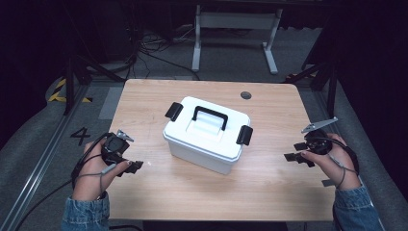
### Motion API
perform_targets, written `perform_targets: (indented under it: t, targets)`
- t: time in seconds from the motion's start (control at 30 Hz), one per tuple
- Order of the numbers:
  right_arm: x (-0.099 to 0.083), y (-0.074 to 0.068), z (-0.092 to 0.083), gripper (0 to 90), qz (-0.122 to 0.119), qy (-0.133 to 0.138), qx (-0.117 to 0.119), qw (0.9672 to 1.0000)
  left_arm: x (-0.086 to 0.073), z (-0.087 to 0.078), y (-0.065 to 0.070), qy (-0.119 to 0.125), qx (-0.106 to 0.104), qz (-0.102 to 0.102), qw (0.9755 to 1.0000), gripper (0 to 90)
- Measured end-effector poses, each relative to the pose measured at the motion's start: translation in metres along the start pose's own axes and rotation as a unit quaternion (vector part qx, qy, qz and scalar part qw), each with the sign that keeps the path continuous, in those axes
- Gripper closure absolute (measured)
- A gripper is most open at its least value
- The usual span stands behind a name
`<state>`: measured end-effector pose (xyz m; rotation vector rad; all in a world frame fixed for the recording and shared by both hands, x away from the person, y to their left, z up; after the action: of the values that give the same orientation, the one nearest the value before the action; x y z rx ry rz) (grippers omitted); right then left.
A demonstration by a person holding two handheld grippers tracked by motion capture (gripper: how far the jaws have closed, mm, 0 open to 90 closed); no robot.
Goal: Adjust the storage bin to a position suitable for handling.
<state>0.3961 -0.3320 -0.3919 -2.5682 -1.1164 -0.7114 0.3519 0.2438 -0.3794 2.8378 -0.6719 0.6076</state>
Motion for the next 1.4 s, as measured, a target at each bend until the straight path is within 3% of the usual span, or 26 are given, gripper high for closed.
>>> perform_targets:
  t: [0.13,0.17,0.33,0.4,0.47,0.5,0.6,0.9,1.07,1.4]
  targets:
    - [0.001,0.000,0.003,31.0,0.002,-0.001,-0.003,1.0000,0.000,-0.001,0.000,0.007,-0.004,-0.001,1.0000,19.9]
    - [0.001,0.001,0.005,30.9,-0.007,-0.001,-0.008,0.9999,0.000,-0.002,0.000,0.008,-0.006,-0.002,1.0000,20.0]
    - [0.006,-0.009,0.012,27.3,-0.003,0.008,-0.007,0.9999,0.000,-0.003,-0.002,0.010,-0.011,-0.007,0.9999,20.1]
    - [0.007,-0.010,0.012,29.5,-0.012,0.006,-0.008,0.9999,0.000,-0.003,-0.002,0.011,-0.010,-0.008,0.9999,20.1]
    - [0.010,-0.012,0.012,37.2,-0.026,0.007,-0.002,0.9996,0.000,-0.004,-0.003,0.012,-0.012,-0.011,0.9998,20.0]
    - [0.013,-0.013,0.011,42.5,-0.020,0.010,0.010,0.9997,0.000,-0.004,-0.003,0.012,-0.013,-0.013,0.9998,20.2]
    - [0.016,-0.014,0.007,43.7,-0.026,0.006,0.002,0.9996,0.001,-0.007,-0.004,0.018,-0.016,-0.011,0.9996,20.3]
    - [0.041,-0.018,-0.009,44.1,-0.056,0.000,-0.003,0.9984,0.007,-0.005,-0.004,0.014,-0.023,-0.009,0.9996,20.6]
    - [0.061,-0.021,-0.016,41.7,-0.054,-0.015,0.005,0.9984,0.012,-0.004,-0.005,0.016,-0.027,-0.009,0.9994,20.5]
    - [0.099,-0.032,-0.026,40.3,-0.053,-0.029,-0.007,0.9981,0.017,-0.003,-0.010,0.016,-0.028,-0.003,0.9995,20.6]
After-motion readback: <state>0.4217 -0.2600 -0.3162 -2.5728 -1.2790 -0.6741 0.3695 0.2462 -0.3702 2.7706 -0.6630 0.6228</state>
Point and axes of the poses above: each handheld gripper's, and its own axes: z roughly forward along the jaws, x roughly out of its top, y roughly to its right, the point moved 1 cm from there along z, roughly forward along the jaws, and after that the axes turned 9 degrees about -z, right-handed, at the moved point
